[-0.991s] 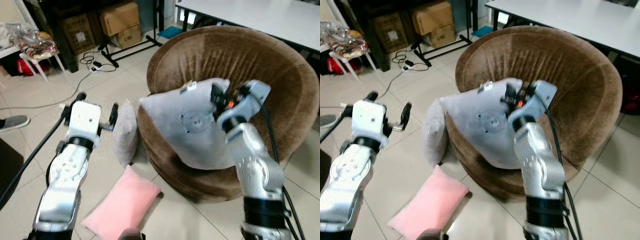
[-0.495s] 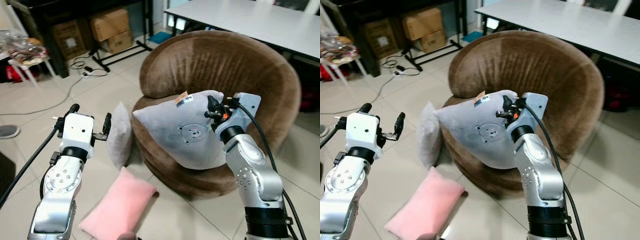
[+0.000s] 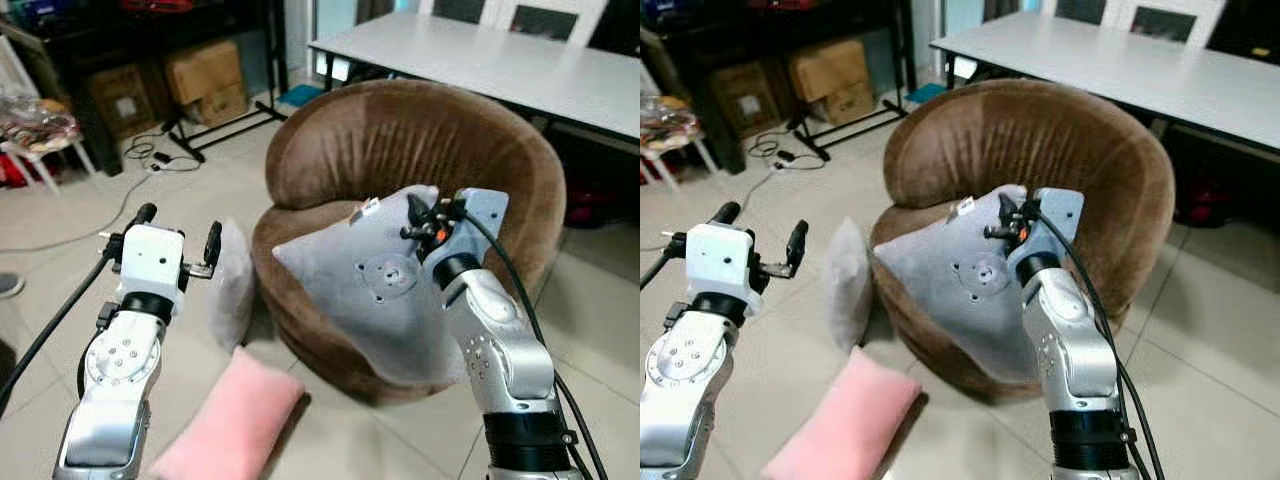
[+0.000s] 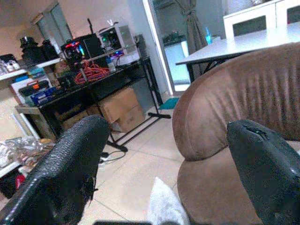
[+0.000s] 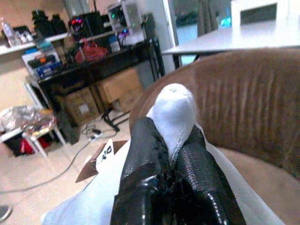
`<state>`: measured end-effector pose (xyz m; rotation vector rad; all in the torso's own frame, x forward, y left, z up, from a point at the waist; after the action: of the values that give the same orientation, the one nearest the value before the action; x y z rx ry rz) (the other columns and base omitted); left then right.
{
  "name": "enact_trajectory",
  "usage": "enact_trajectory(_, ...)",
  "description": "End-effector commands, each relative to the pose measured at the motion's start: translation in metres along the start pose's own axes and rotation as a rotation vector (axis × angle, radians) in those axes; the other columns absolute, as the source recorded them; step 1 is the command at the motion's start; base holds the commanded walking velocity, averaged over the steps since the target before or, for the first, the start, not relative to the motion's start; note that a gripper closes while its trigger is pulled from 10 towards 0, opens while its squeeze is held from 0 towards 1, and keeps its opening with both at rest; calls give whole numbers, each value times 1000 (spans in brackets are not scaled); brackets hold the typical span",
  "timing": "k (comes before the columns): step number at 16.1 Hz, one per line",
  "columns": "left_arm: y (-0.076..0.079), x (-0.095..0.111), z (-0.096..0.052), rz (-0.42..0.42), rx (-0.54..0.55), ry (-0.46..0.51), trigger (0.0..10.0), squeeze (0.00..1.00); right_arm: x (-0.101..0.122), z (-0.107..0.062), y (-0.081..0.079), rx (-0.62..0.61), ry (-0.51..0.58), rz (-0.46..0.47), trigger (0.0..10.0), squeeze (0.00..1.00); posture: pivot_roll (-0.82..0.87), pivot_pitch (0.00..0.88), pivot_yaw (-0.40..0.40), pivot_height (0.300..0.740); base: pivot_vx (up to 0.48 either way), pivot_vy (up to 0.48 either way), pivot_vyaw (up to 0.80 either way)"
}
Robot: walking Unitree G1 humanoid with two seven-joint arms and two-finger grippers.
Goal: Move the pillow to the sofa from floor
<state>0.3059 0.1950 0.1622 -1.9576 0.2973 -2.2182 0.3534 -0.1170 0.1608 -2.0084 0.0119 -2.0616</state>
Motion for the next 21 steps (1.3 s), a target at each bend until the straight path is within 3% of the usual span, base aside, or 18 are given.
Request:
enact_trajectory(1,-2,7,2,-3,-2,22,10000,0,18,6,-10,39,69,-17,10000,0,-11,0,15,740,285,0,0)
enact_trajectory(5,-1,8,4,-7,-5,27,10000,0,17,8,-12,38,69,-18,10000,0,-12,0,16,740,280,0,0)
enact_trajectory(8,0,8,3,-9,-8,27,10000,0,16,8,-11,40,66,-13,10000,0,-9,0,10,740,281,0,-800)
enact_trajectory(18,1,8,4,6,-27,22,10000,0,15,11,-13,39,70,-18,10000,0,-1,0,15,740,284,0,0)
enact_trajectory(21,2,9,5,2,-36,27,10000,0,15,12,-13,39,73,-18,10000,0,-3,0,19,740,281,0,-800)
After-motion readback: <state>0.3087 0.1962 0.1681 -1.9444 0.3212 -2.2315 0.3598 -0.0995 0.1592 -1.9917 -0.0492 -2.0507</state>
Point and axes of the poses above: a point about 5 cm out from each wrist's last joint towards the gripper, its own z axis pointing out of the wrist towards the gripper, its own x axis along the axis of the wrist's last joint, y = z × x, the point moved 5 cm from there along z, pointing out of the wrist towards the gripper, and after that the axes turned 3 degrees about -z, right-handed, at the moved point
